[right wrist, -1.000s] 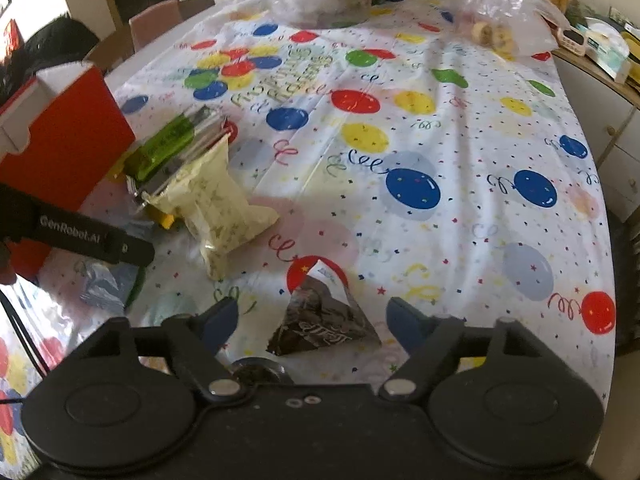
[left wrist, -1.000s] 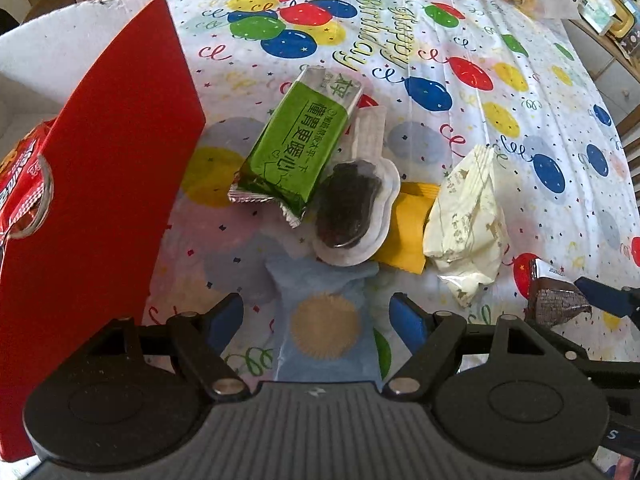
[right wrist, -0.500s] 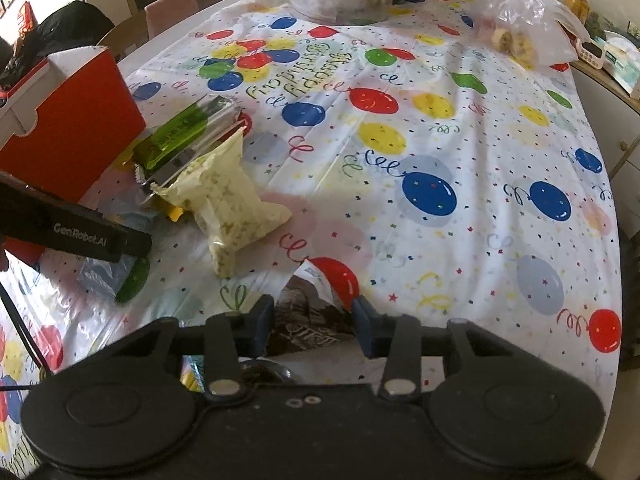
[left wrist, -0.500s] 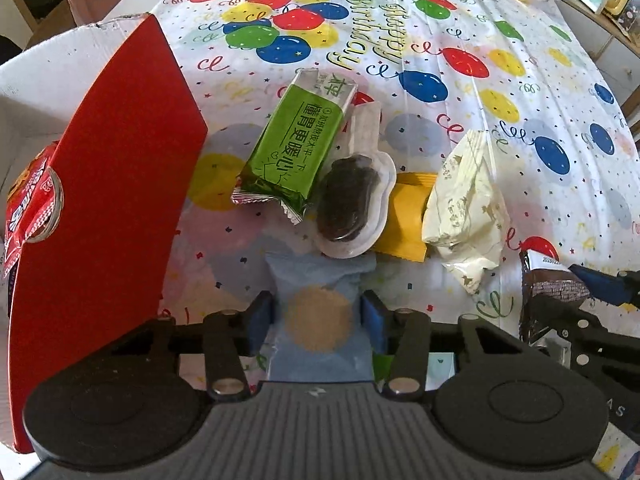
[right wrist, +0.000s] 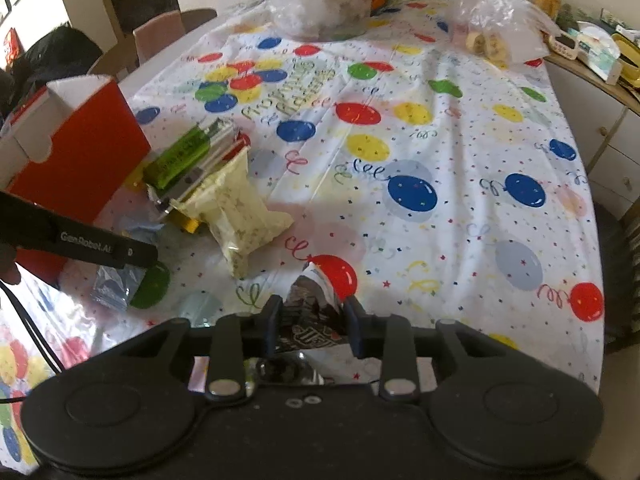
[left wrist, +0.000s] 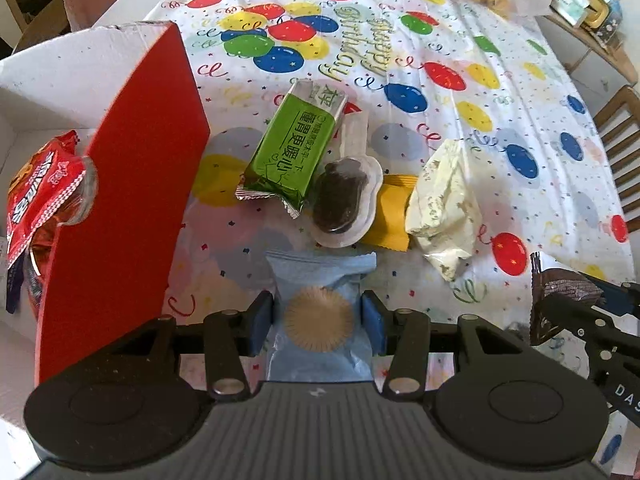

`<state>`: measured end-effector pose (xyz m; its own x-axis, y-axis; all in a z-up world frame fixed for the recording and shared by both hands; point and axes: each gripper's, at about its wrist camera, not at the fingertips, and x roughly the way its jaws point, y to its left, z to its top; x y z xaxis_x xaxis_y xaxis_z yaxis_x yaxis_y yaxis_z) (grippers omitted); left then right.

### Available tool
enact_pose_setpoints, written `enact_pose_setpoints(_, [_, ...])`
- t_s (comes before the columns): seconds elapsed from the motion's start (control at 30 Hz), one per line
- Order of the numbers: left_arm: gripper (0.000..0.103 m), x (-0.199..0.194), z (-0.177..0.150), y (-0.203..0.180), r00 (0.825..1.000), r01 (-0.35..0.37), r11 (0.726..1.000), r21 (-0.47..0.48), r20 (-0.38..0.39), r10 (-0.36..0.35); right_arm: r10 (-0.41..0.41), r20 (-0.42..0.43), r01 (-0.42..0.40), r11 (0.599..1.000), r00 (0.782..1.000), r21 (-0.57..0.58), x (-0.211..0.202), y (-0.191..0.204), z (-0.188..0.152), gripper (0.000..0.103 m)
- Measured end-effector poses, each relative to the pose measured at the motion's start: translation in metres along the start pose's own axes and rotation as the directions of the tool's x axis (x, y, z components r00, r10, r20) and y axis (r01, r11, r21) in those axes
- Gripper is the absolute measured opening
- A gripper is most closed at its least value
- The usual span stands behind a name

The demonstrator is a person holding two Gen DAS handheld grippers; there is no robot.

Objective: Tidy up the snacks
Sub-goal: 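Carry the blue biscuit packet and dark foil packet over the white box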

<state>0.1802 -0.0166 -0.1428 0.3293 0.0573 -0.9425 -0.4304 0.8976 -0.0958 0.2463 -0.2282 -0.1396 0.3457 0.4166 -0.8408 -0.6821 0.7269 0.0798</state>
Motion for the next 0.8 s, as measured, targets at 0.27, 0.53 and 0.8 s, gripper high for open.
enact_pose_setpoints(0.27, [0.047, -0.039, -0.007, 0.010, 0.998, 0.051, 0.998, 0.036, 0.028, -0.052, -0.011, 0.055, 0.009, 1.000, 0.998, 0.029, -0.041, 0.017, 0.001, 0.030])
enact_pose_setpoints(0.53, [0.047, -0.088, -0.011, 0.028, 0.993, 0.090, 0.993, 0.079, 0.072, -0.095, -0.008, 0.098, 0.004, 0.999, 0.995, 0.037, -0.074, 0.045, 0.010, 0.030])
enact_pose_setpoints(0.8, [0.047, -0.128, -0.006, 0.059, 0.989, 0.081, 0.992, 0.100, 0.114, -0.092, 0.019, 0.145, -0.024, 0.999, 0.989, 0.029, -0.099, 0.085, 0.022, 0.030])
